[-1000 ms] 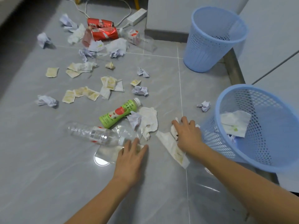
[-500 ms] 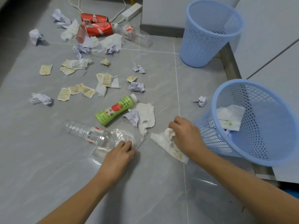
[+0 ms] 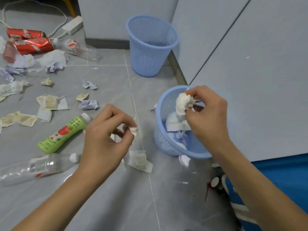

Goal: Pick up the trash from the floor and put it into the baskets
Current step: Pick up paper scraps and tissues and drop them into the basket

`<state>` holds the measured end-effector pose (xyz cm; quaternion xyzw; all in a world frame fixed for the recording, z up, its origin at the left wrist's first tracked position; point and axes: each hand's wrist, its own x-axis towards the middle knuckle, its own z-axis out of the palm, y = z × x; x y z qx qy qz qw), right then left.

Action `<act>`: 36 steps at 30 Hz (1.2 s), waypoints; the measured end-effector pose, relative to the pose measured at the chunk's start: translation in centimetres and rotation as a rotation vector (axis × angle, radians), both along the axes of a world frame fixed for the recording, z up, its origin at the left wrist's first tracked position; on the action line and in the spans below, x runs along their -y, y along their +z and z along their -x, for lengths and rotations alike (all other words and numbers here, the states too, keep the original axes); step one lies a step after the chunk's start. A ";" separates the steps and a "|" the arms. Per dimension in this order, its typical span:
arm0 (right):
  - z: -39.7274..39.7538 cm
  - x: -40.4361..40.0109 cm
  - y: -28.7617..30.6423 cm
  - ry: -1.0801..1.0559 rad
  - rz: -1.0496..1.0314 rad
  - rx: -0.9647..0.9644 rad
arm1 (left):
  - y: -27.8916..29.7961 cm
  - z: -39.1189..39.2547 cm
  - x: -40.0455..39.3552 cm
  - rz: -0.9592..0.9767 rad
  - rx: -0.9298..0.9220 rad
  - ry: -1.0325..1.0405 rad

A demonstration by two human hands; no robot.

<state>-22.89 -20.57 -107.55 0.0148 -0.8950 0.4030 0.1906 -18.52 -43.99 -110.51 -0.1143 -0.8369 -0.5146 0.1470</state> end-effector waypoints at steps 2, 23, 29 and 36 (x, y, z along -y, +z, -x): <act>0.8 -4.4 -0.9 -0.116 -0.091 0.105 | 2.7 1.7 -3.0 -0.086 -0.049 -0.051; -6.9 -0.9 1.0 0.162 -0.126 -0.122 | -0.8 6.5 -7.5 0.431 -0.064 -0.088; -8.8 7.5 -12.5 0.613 -0.436 0.474 | -8.3 4.3 7.6 0.554 0.407 0.145; -5.9 9.6 -20.2 0.510 -0.802 0.652 | -15.9 2.4 9.0 0.950 0.532 -0.087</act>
